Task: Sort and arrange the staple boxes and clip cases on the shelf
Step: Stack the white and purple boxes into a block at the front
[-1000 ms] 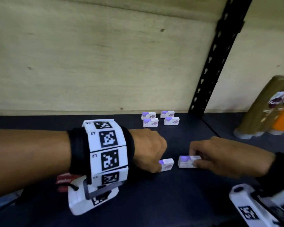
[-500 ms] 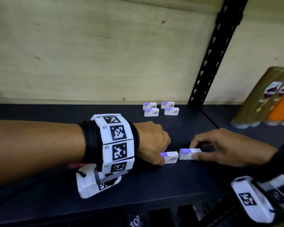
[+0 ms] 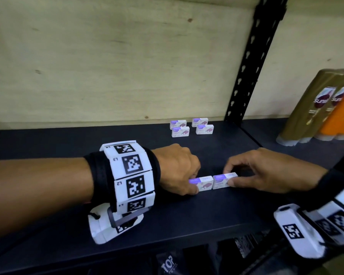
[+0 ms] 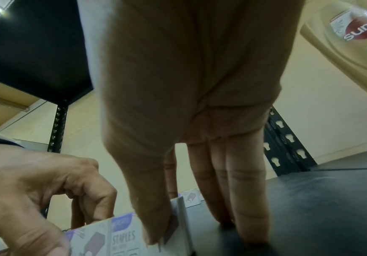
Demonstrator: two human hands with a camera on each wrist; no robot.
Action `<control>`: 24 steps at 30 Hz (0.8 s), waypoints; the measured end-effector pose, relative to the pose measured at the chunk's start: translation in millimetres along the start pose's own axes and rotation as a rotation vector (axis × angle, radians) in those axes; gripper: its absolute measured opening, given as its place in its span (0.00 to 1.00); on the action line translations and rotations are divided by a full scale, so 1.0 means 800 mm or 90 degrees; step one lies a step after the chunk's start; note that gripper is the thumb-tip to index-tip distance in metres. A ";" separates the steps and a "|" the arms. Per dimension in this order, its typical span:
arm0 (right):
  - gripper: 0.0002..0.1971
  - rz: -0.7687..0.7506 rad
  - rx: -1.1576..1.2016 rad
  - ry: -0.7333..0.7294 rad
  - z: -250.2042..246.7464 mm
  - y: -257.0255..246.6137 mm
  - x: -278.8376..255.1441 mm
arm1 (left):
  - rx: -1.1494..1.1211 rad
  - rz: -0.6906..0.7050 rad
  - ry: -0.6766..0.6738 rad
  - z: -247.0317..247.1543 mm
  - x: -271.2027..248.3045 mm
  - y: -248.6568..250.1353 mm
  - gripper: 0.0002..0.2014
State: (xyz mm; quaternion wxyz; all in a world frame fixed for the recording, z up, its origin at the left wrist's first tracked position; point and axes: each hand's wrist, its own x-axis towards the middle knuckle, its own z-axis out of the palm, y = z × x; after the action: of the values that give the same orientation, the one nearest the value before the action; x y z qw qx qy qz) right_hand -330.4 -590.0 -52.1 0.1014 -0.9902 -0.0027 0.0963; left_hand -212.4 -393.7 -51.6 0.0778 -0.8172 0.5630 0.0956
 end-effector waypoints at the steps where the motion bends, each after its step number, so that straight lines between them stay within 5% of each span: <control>1: 0.07 0.002 -0.001 0.002 0.000 0.000 0.000 | 0.001 0.000 0.000 -0.001 0.000 0.000 0.14; 10: 0.08 0.018 -0.021 0.004 0.001 -0.001 0.003 | 0.002 0.001 0.011 0.000 0.000 0.002 0.15; 18: 0.36 0.067 0.156 -0.081 -0.014 0.006 0.010 | -0.077 -0.058 -0.094 -0.019 -0.002 -0.005 0.38; 24: 0.19 0.060 0.024 -0.018 -0.061 0.001 0.058 | -0.118 -0.084 -0.029 -0.041 0.015 -0.036 0.28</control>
State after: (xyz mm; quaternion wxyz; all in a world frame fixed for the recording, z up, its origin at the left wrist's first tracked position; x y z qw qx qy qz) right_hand -275.5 -599.2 -13.8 0.1156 -0.9856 0.0440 0.1151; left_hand -179.1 -402.3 -22.0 0.0207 -0.8539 0.4947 0.1605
